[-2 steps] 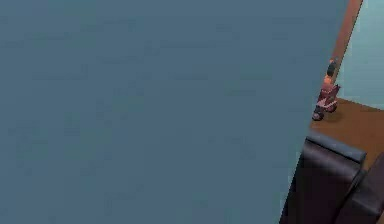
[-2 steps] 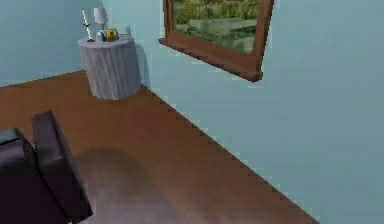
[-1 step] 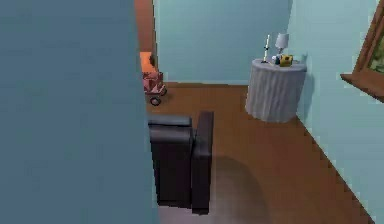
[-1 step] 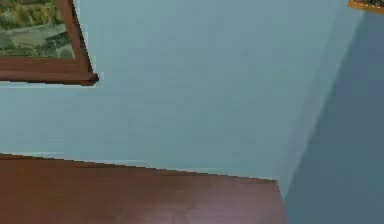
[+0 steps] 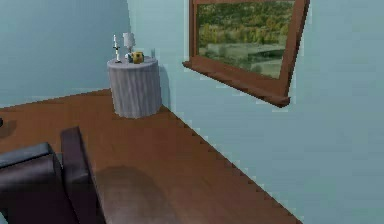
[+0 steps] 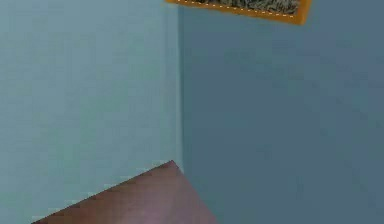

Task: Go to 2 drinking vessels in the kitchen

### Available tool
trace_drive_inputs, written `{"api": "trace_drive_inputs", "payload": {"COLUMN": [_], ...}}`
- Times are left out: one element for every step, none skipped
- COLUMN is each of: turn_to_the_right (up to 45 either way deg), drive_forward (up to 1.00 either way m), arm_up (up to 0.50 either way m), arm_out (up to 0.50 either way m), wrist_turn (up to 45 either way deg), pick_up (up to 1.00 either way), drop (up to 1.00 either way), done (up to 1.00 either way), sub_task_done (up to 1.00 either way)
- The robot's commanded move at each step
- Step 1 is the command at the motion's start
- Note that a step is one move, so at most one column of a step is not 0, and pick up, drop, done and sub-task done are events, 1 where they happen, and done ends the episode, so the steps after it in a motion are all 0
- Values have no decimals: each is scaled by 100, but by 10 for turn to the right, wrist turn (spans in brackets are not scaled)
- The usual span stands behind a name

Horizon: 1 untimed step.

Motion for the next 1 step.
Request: {"api": "trace_drive_inputs", "payload": {"turn_to_the_right": [0], "drive_forward": [100], "arm_up": [0], "arm_out": [0], "wrist_turn": [0], "pick_up": [0], "drop": [0], "done": [0], "sub_task_done": [0]}}
